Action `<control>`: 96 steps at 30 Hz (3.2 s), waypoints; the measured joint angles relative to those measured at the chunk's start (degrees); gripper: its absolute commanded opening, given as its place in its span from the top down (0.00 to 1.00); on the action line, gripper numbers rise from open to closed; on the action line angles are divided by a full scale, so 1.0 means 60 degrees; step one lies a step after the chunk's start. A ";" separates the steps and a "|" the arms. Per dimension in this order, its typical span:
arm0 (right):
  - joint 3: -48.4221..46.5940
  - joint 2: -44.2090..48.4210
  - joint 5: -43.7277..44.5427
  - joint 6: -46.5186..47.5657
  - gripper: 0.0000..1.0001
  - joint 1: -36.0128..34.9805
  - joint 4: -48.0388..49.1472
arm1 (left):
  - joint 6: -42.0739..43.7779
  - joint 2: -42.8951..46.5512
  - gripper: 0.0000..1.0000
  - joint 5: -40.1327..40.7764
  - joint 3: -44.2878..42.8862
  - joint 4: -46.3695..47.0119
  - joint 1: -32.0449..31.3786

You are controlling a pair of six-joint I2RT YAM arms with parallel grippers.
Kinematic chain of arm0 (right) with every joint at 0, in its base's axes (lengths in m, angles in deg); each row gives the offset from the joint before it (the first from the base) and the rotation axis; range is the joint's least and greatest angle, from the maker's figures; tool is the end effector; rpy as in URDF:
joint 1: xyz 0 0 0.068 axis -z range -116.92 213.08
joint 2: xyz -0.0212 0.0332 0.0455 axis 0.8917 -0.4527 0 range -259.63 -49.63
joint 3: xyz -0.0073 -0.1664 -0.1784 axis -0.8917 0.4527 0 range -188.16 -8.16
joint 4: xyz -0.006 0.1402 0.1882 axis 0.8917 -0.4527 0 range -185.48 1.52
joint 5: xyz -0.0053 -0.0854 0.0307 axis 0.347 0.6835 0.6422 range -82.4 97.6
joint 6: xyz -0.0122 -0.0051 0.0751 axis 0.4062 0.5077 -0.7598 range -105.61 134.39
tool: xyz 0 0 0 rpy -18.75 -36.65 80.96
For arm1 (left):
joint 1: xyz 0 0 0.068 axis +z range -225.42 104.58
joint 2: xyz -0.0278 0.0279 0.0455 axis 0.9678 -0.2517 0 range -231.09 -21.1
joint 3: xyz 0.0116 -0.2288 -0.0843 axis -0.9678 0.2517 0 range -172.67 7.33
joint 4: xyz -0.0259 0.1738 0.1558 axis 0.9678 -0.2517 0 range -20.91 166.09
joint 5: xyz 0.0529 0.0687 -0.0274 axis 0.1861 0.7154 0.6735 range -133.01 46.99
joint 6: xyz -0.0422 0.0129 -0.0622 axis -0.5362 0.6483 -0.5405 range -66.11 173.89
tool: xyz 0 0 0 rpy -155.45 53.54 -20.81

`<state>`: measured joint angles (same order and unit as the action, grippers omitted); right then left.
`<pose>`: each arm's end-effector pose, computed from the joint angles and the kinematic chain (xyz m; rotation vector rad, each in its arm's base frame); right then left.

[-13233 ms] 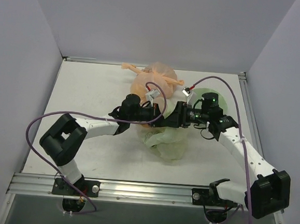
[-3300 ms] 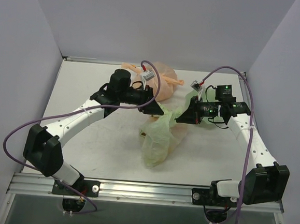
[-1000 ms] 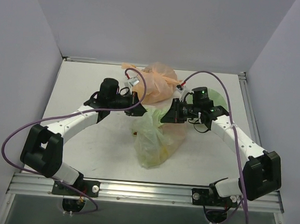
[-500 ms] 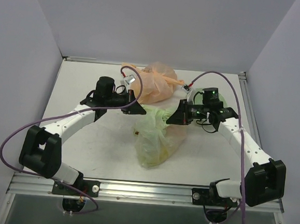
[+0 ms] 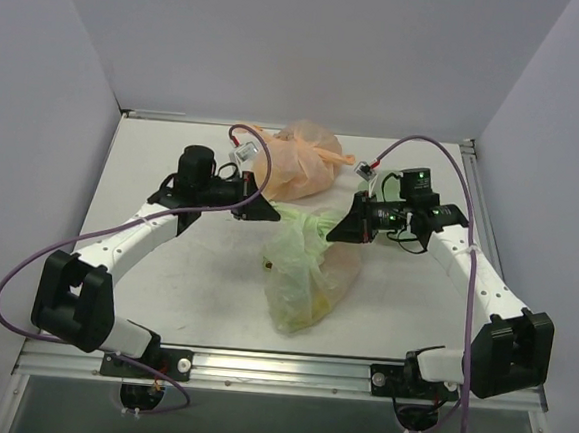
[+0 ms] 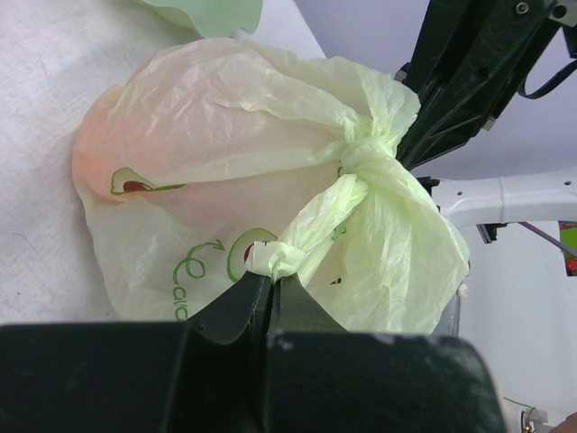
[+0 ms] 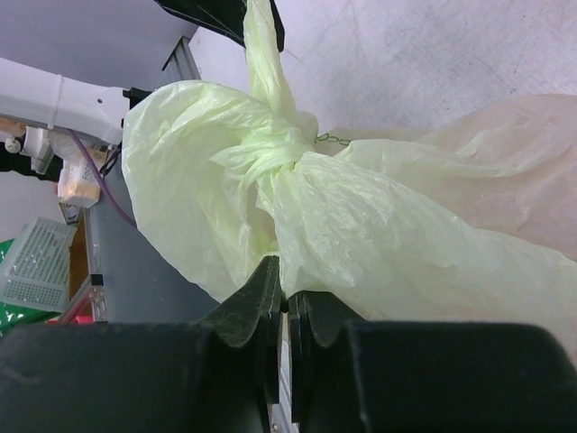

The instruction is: Place the fake fruits into the plastic bag and tie a complex knot

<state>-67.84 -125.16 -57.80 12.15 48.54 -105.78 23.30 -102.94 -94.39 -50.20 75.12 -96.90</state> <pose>0.2470 0.1248 0.2838 -0.8776 1.8549 1.3844 0.2719 -0.1612 0.2622 0.4597 2.0918 -1.4551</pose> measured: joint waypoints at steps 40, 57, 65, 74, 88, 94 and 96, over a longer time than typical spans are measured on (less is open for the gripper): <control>-0.0936 -0.0841 0.3799 -0.4441 0.47 -0.1096 -0.1078 | -0.0747 0.0051 1.00 0.0036 0.0302 0.1341 0.0131; -0.0885 -0.1224 0.3202 -0.5504 0.88 -0.1406 -0.0393 | -0.0790 0.0055 1.00 0.0200 0.0426 0.1384 0.0095; -0.0153 -0.0947 0.1865 -0.4197 1.00 -0.0994 0.0736 | -0.0605 0.0055 1.00 0.0259 0.0426 0.1195 0.0226; 0.0699 -0.0557 -0.0277 -0.3206 1.00 -0.0379 0.4306 | -0.0168 0.0051 1.00 0.0240 0.0452 0.0911 0.0317; 0.2029 -0.2051 -0.1435 -1.0564 1.00 -0.0645 1.2488 | 0.1443 0.0175 1.00 0.0922 0.0437 -0.0535 0.0605; 0.2153 -0.2306 -0.1574 -1.1865 1.00 -0.0641 1.3610 | 0.1971 0.0579 1.00 0.0900 0.0441 -0.0805 0.0885; 0.2127 -0.2488 -0.1636 -1.2509 1.00 -0.0641 1.3897 | 0.2036 0.0605 1.00 0.0707 0.0481 -0.0754 0.0936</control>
<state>-55.07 -140.09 -67.62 -62.91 44.69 -22.40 35.52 -99.31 -90.14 -47.32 70.60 -91.28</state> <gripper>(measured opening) 0.039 0.035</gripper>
